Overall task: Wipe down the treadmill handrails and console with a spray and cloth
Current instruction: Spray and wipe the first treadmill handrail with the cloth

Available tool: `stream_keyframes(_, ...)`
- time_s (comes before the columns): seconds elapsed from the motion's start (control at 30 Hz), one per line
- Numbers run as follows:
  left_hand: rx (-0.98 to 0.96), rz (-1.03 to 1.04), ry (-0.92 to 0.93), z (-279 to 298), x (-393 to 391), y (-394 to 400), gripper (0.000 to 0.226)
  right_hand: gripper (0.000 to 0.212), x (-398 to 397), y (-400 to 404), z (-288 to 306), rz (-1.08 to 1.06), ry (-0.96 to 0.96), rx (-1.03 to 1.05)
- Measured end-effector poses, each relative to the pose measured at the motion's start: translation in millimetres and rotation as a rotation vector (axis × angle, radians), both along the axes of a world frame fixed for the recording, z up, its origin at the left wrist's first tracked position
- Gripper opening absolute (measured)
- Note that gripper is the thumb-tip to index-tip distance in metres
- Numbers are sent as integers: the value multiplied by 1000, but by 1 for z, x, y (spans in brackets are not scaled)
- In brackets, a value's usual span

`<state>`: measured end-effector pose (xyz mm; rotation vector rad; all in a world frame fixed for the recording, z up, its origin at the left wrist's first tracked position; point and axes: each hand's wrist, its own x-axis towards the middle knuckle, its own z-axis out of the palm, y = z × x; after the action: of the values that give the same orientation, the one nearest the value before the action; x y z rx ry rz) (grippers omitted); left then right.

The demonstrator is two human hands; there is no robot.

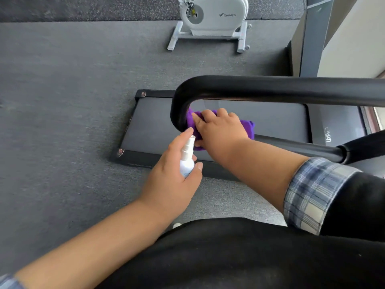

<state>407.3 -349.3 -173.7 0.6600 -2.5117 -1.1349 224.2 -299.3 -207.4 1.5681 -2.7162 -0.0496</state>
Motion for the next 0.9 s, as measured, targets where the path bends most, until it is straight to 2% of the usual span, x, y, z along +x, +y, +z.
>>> stream_keyframes(0.17, -13, -10, -28, 3, 3, 1, 70, 69, -20, 44, -4, -77, -53, 39)
stream_keyframes(0.23, -6, 12, -25, 2, 8, -2, 74, 61, -22, 49, -3, -169, -264, -114)
stream_keyframes(0.3, 1, 40, -26, 2, 13, -3, 78, 51, -14, 41, 1, -226, -529, -387)
stream_keyframes(0.37, -5, 60, -27, 1, 17, -4, 77, 42, 0, 21, 7, -176, -667, -552)
stream_keyframes(0.43, -17, 65, -44, 1, 18, -4, 75, 39, 17, -2, 12, -125, -736, -595)
stream_keyframes(0.57, -19, 65, -62, 1, 20, -7, 70, 63, 30, -25, 6, -153, -543, -501)
stream_keyframes(0.7, -18, 33, -72, 0, 13, -8, 68, 62, 24, -23, 1, -119, -398, -309)
stream_keyframes(0.8, -7, -25, -74, -1, -1, -4, 69, 76, 18, -17, -5, -80, -239, -136)
stream_keyframes(0.9, 5, -85, -76, -4, -13, -1, 70, 87, 10, -7, -9, -78, -211, -83)
